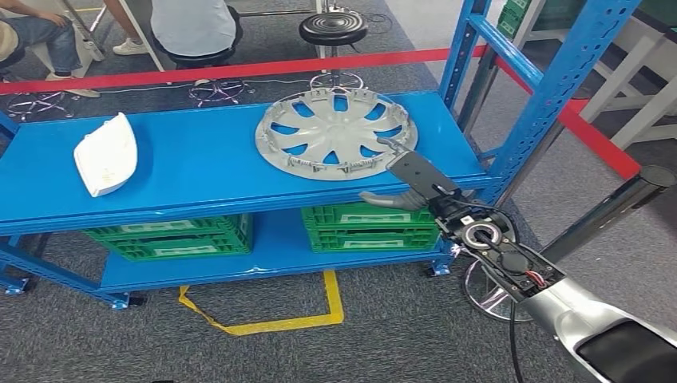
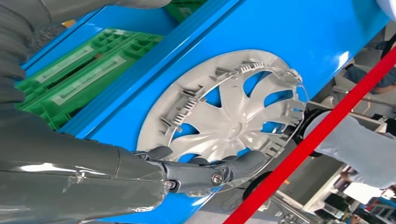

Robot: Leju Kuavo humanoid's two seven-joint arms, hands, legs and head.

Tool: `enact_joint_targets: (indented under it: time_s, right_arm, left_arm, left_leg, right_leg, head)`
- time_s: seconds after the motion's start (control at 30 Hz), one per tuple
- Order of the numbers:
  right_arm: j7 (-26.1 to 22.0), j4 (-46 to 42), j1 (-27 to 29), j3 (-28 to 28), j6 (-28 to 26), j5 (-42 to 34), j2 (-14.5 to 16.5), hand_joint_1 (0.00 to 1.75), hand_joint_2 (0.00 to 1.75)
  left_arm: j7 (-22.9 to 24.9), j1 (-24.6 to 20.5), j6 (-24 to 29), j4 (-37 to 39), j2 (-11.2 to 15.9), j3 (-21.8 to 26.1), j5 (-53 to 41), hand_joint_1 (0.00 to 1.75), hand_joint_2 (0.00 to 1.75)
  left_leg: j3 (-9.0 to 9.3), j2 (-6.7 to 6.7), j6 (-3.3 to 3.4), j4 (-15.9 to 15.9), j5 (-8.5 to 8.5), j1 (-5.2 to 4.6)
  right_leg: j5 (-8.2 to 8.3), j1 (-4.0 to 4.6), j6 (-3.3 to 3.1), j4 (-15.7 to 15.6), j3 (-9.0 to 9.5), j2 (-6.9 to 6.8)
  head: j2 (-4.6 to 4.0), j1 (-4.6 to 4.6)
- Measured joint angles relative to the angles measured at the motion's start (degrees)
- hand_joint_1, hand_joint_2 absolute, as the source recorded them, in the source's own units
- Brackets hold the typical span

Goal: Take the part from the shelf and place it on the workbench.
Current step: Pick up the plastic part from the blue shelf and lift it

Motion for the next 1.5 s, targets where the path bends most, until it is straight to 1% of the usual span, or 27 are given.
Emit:
enact_joint_targets:
  time_s: [0.6, 0.8, 0.93, 1.0, 1.03, 1.1, 1.13, 1.17, 1.23, 1.27, 1.3, 1.33, 1.37, 1.4, 1.43, 1.47, 1.5]
  right_arm:
    - [0.0, 0.59, -0.04, 0.75, 0.15, -0.02, 0.0, 0.0, 1.75]
    - [0.0, 0.86, -0.05, 0.89, 0.11, -0.01, 0.0, 0.0, 1.75]
    - [0.0, 1.01, -0.04, 0.88, 0.05, 0.06, 0.0, 0.0, 1.75]
    - [0.0, 1.03, -0.04, 0.87, 0.04, 0.14, 0.0, 0.0, 1.75]
    - [0.0, 1.03, -0.04, 0.86, 0.04, 0.17, 0.0, 0.0, 1.75]
    - [-0.01, 0.99, -0.05, 0.8, 0.01, 0.21, -0.01, 0.0, 1.75]
    - [-0.03, 0.98, -0.1, 0.76, -0.01, 0.23, -0.01, 0.0, 1.75]
    - [-0.04, 0.96, -0.13, 0.72, -0.03, 0.25, -0.02, 0.0, 1.75]
    - [-0.02, 0.99, -0.04, 0.66, -0.04, 0.26, -0.02, 0.0, 1.75]
    - [0.0, 1.02, 0.12, 0.65, -0.04, 0.27, -0.02, 0.0, 1.75]
    - [0.02, 1.05, 0.28, 0.64, -0.03, 0.27, -0.02, 0.0, 1.75]
    - [0.02, 1.07, 0.38, 0.64, 0.0, 0.3, -0.02, 0.0, 1.75]
    - [0.02, 1.07, 0.42, 0.63, 0.03, 0.32, -0.02, 0.0, 1.75]
    - [0.02, 1.08, 0.44, 0.63, 0.05, 0.34, -0.02, 0.0, 1.75]
    - [0.02, 1.11, 0.4, 0.63, 0.08, 0.36, -0.02, 0.0, 1.75]
    - [0.05, 1.16, 0.37, 0.64, 0.09, 0.37, -0.02, 0.0, 1.75]
    - [0.07, 1.21, 0.39, 0.64, 0.11, 0.37, -0.02, 0.0, 1.75]
  left_arm:
    - [-0.58, 0.06, -0.66, 0.02, 0.01, 0.0, 0.22, 0.0, 0.0]
    - [-0.86, 0.04, -0.99, 0.04, 0.01, 0.0, 0.42, 0.0, 0.0]
    - [-0.87, 0.03, -1.03, 0.04, 0.05, 0.0, 0.39, 0.0, 0.0]
    - [-0.87, 0.02, -1.06, 0.04, 0.08, 0.0, 0.39, 0.0, 0.0]
    - [-0.87, 0.01, -1.07, 0.04, 0.09, 0.0, 0.39, 0.0, 0.0]
    - [-0.87, -0.04, -1.09, 0.04, 0.06, 0.0, 0.39, 0.0, 0.0]
    - [-0.87, -0.08, -1.1, 0.04, 0.03, 0.0, 0.39, 0.0, 0.0]
    - [-0.87, -0.12, -1.13, 0.04, 0.01, 0.0, 0.39, 0.0, 0.0]
    - [-0.87, -0.17, -1.19, 0.04, -0.02, 0.0, 0.4, 0.0, 0.0]
    - [-0.87, -0.15, -1.23, 0.04, -0.04, 0.0, 0.4, 0.0, 0.0]
    - [-0.87, -0.11, -1.29, 0.04, -0.07, 0.0, 0.44, 0.0, 0.0]
    - [-0.89, -0.07, -1.34, 0.04, -0.1, 0.0, 0.5, 0.0, 0.0]
    - [-0.91, -0.04, -1.38, 0.04, -0.15, 0.0, 0.56, 0.0, 0.0]
    - [-0.94, -0.03, -1.39, 0.04, -0.17, 0.0, 0.64, 0.0, 0.0]
    - [-0.97, -0.08, -1.4, 0.05, -0.14, 0.0, 0.71, 0.0, 0.0]
    - [-0.99, -0.14, -1.4, 0.05, -0.09, 0.0, 0.74, 0.0, 0.0]
    - [-1.01, -0.21, -1.4, 0.06, -0.06, 0.0, 0.78, 0.0, 0.0]
  left_leg:
    - [0.0, 0.0, 0.0, 0.01, 0.0, 0.0]
    - [-0.13, 0.0, 0.07, 0.32, -0.06, -0.03]
    - [-0.37, 0.0, 0.33, 0.72, -0.22, -0.04]
    - [-0.58, 0.0, 0.51, 0.92, -0.31, -0.06]
    - [-0.66, 0.0, 0.66, 0.92, -0.32, -0.07]
    - [-0.4, 0.04, 1.18, 0.16, 0.02, 0.3]
    - [-0.19, 0.1, 1.45, -0.29, 0.22, 0.53]
    - [0.02, 0.15, 1.66, -0.69, 0.39, 0.77]
    - [0.15, 0.2, 1.8, -0.8, 0.34, 0.86]
    - [0.24, 0.17, 1.78, -0.79, 0.24, 0.89]
    - [0.39, 0.11, 1.68, -0.76, 0.08, 0.94]
    - [0.66, 0.04, 1.48, -0.72, -0.14, 1.04]
    - [1.05, -0.04, 1.18, -0.61, -0.48, 1.2]
    - [1.45, -0.12, 0.78, -0.48, -0.9, 1.35]
    - [1.72, -0.19, 0.34, -0.23, -1.3, 1.36]
    - [1.72, -0.26, -0.06, 0.12, -1.6, 1.31]
    - [1.55, -0.27, -0.4, 0.39, -1.75, 1.21]
  right_leg:
    - [0.0, 0.0, 0.0, 0.0, 0.0, 0.0]
    - [0.04, -0.2, 0.05, -0.02, -0.02, -0.02]
    - [0.12, -0.21, 0.22, -0.03, -0.05, -0.03]
    - [0.21, -0.23, 0.41, -0.09, -0.1, -0.07]
    - [0.28, -0.23, 0.55, -0.22, -0.09, -0.1]
    - [0.07, -0.09, 0.9, -0.13, -0.35, -0.12]
    - [-0.67, -0.04, 1.01, 1.14, -1.03, -0.04]
    - [-1.94, -0.02, 1.1, 3.73, -2.35, 0.06]
    - [-5.14, -0.18, 1.3, 12.01, -6.6, 0.24]
    - [-5.98, -0.27, 1.47, 15.52, -8.64, 0.26]
    - [-5.72, -0.39, 1.65, 17.18, -9.9, 0.25]
    - [-4.21, -0.55, 1.83, 16.32, -9.95, 0.23]
    - [-1.68, -0.75, 2.0, 13.1, -8.84, 0.16]
    - [0.58, -0.93, 2.24, 9.07, -7.15, 0.03]
    - [2.12, -0.91, 2.39, 5.56, -5.48, -0.08]
    - [2.62, -0.89, 2.22, 3.13, -4.27, -0.13]
    - [2.24, -0.74, 1.92, 2.3, -3.81, -0.09]
  head:
    - [0.0, 0.01]
    - [0.0, -0.03]
    - [0.01, -0.05]
    - [0.0, -0.05]
    - [0.01, -0.08]
    - [0.01, -0.04]
    - [0.0, 0.05]
    - [0.0, 0.28]
    - [0.01, 0.75]
    - [0.0, 0.98]
    - [0.0, 1.13]
    - [0.0, 1.28]
    - [0.0, 1.43]
    - [0.0, 1.58]
    - [0.0, 1.76]
    - [0.0, 1.88]
    - [0.0, 1.79]
